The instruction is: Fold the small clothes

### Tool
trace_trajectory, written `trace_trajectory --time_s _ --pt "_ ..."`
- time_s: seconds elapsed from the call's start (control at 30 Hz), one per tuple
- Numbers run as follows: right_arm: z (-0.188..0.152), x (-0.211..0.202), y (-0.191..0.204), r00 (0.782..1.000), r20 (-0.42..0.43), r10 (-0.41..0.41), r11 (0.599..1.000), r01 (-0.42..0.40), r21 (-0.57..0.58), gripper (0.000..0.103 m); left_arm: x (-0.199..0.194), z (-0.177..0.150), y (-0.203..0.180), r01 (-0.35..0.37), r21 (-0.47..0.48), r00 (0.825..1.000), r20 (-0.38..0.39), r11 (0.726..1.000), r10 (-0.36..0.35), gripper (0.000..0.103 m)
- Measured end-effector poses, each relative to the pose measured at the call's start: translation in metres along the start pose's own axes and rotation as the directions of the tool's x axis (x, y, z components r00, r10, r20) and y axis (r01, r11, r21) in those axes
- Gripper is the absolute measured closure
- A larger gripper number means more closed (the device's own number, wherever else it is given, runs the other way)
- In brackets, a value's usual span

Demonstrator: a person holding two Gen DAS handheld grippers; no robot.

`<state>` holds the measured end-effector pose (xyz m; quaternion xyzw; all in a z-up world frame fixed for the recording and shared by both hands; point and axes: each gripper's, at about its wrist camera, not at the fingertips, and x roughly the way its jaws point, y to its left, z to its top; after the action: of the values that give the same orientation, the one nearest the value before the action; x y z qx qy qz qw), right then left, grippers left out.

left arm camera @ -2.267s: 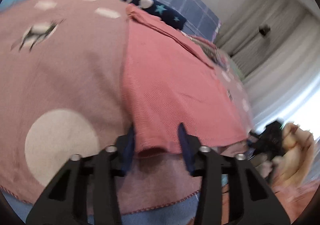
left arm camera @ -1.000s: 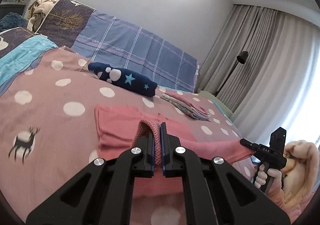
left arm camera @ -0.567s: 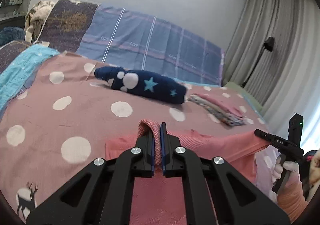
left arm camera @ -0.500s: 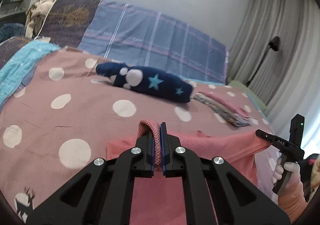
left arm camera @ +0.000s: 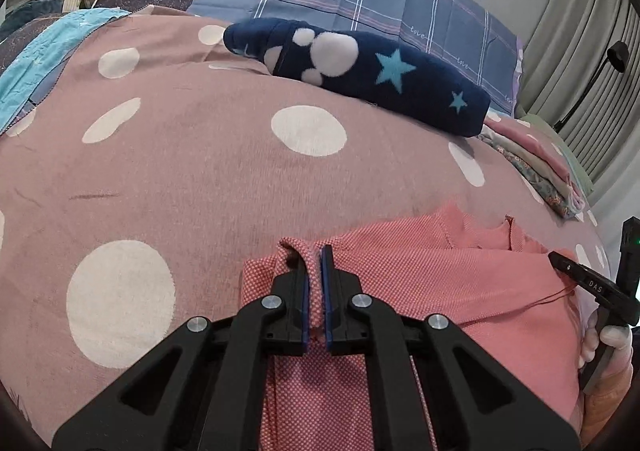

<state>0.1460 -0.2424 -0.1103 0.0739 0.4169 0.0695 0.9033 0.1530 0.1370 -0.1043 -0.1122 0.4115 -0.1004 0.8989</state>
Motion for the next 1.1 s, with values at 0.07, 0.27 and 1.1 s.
trace_trajectory --time_s 0.07,0.27,1.1 --pt "-0.001 -0.001 0.003 1.000 0.003 -0.010 1.000 0.011 -0.017 0.090 -0.001 0.000 -0.004 -0.014 0.013 1.000 0.002 1.000 0.014 0.098" --pt "-0.001 -0.004 0.010 1.000 0.013 -0.028 0.998 0.028 -0.054 0.082 -0.009 0.003 -0.013 -0.043 0.064 0.999 0.034 0.997 0.041 0.083" --pt "-0.043 -0.032 0.051 0.953 0.111 -0.283 0.767 0.295 -0.570 0.028 -0.017 -0.035 -0.069 -0.252 0.572 0.964 0.083 0.781 0.251 0.040"
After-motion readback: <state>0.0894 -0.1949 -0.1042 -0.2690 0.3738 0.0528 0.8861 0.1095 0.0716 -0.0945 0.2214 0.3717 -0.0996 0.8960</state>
